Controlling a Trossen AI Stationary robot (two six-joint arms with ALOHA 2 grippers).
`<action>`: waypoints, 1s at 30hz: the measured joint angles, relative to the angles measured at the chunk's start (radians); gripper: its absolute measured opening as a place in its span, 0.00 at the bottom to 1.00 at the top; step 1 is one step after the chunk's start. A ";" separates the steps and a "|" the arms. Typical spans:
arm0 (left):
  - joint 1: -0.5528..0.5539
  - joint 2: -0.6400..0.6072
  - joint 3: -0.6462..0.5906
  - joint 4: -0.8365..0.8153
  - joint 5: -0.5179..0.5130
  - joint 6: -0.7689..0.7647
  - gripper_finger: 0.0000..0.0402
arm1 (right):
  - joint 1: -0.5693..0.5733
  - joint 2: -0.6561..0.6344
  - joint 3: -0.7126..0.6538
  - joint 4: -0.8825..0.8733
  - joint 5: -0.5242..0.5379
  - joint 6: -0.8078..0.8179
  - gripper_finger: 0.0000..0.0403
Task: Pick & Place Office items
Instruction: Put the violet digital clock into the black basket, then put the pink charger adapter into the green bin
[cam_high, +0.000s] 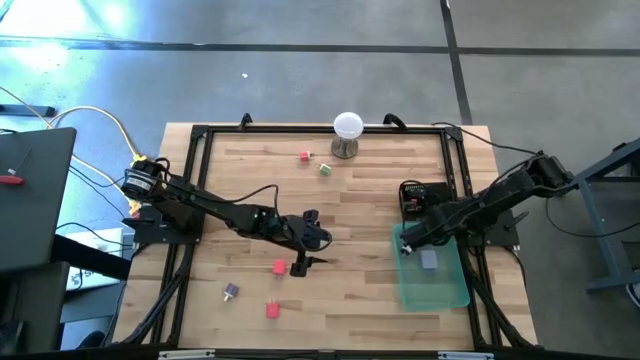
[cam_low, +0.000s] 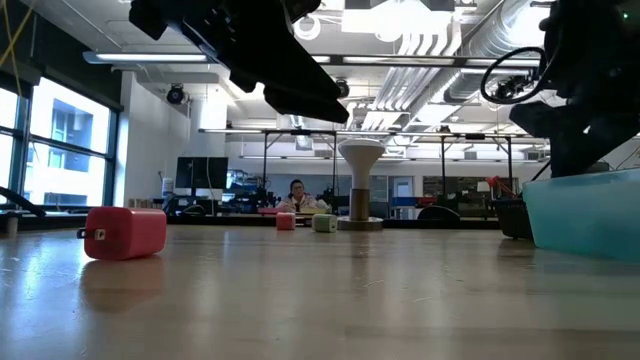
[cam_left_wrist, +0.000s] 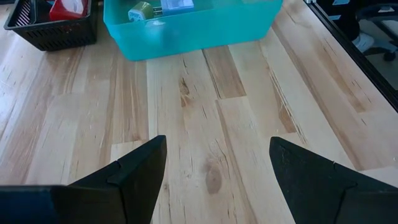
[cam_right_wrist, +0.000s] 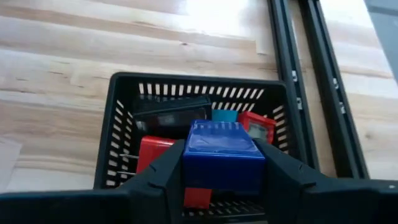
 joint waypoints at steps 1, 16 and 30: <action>0.000 0.000 0.000 0.000 0.000 0.000 0.69 | -0.002 0.000 -0.004 0.008 -0.008 0.000 0.36; -0.003 0.000 0.000 -0.006 0.036 0.025 0.69 | -0.029 0.054 -0.024 0.031 -0.005 -0.057 0.44; -0.010 0.000 0.000 -0.006 0.065 0.018 0.69 | -0.029 0.074 -0.032 0.037 0.014 -0.063 0.47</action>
